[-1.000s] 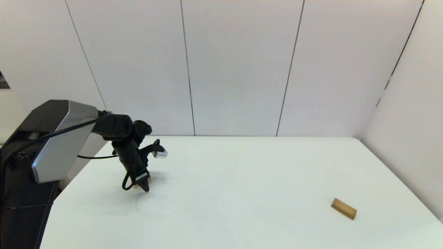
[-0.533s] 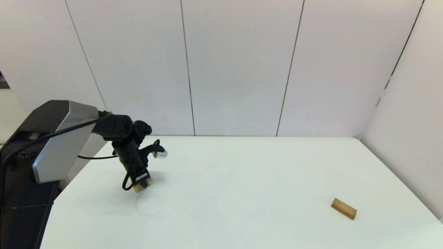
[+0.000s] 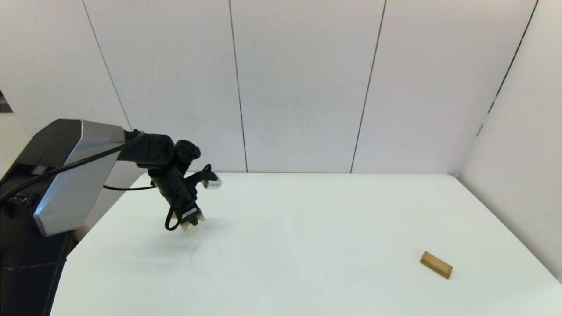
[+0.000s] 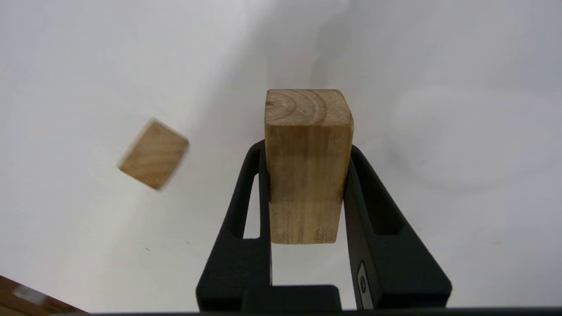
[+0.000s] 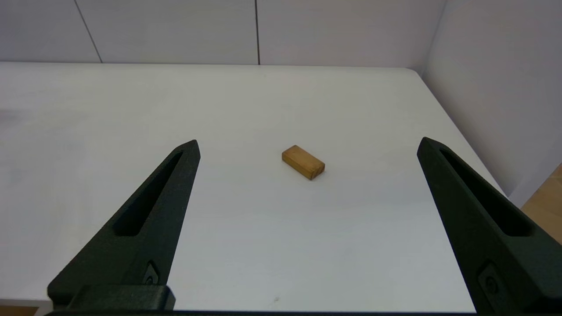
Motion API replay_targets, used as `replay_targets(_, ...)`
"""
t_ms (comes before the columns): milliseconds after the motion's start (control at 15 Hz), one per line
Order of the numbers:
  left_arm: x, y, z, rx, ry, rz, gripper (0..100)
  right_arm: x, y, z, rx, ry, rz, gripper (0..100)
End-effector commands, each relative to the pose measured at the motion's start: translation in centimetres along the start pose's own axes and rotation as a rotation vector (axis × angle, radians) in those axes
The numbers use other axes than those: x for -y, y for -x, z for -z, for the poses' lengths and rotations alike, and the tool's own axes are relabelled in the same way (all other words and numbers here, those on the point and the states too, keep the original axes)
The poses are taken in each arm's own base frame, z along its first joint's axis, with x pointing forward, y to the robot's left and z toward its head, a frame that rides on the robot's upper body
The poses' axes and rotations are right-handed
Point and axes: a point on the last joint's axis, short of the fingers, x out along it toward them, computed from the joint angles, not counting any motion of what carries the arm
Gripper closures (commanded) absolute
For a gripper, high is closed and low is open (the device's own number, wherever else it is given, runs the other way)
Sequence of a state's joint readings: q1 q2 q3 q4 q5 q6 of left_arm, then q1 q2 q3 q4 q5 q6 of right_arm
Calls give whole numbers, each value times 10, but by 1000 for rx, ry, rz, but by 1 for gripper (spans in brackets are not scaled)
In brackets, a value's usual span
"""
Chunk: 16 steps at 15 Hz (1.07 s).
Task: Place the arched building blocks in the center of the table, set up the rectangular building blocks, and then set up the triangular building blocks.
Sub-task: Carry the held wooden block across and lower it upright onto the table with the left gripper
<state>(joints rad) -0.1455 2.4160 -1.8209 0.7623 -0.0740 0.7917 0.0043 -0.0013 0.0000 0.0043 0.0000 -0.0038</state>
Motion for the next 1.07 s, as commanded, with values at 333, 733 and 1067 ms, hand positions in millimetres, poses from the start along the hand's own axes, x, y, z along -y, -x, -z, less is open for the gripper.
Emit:
replay_targets(333, 72, 52, -64, 73, -226, 33, 100, 0, 0, 0, 0, 1, 0, 0)
replay_targets(733, 156, 40, -113, 96, -437, 75, 100, 0, 0, 0, 0, 1, -2, 0)
replay_targets(1067, 197, 22, -131, 108, -533, 97, 100, 0, 0, 0, -2, 1, -2, 0)
